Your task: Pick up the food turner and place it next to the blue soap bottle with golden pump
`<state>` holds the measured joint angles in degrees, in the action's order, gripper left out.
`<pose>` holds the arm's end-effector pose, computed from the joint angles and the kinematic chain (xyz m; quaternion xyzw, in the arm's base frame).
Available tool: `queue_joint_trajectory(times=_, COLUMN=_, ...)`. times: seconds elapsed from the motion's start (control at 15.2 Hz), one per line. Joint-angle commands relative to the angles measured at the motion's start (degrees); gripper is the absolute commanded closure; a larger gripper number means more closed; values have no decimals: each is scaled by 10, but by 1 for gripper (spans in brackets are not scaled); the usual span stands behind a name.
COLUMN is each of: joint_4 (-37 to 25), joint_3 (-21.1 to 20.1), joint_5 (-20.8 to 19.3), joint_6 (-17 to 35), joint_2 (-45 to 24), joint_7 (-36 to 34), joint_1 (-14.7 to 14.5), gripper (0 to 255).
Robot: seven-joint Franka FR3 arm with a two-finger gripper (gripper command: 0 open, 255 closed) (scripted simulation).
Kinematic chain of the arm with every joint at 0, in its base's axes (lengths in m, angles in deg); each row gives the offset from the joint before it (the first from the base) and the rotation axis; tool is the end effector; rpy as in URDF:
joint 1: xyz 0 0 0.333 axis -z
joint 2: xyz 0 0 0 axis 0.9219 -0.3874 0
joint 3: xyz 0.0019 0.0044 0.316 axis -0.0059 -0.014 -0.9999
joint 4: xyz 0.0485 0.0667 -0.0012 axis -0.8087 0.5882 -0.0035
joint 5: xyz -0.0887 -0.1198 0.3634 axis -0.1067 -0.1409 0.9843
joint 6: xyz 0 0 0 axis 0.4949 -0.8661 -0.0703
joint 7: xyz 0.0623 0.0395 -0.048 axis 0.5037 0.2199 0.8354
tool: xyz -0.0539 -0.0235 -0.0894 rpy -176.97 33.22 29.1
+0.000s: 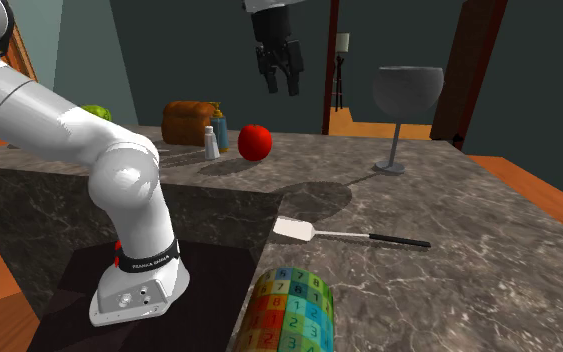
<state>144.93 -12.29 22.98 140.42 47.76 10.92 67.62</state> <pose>0.3114 -0.0119 0.6231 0.9935 0.0618 0.0942 0.0155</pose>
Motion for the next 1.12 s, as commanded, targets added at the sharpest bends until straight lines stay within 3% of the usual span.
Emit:
queue_joint_trajectory(times=0.0, joint_4=0, joint_3=0, joint_5=0, joint_6=0, joint_2=0, joint_7=0, joint_1=0, gripper=0)
queue_joint_trajectory(times=1.06, joint_4=48, joint_3=90, joint_5=-39, joint_6=183, joint_2=-179, joint_7=-99, joint_1=122, gripper=0)
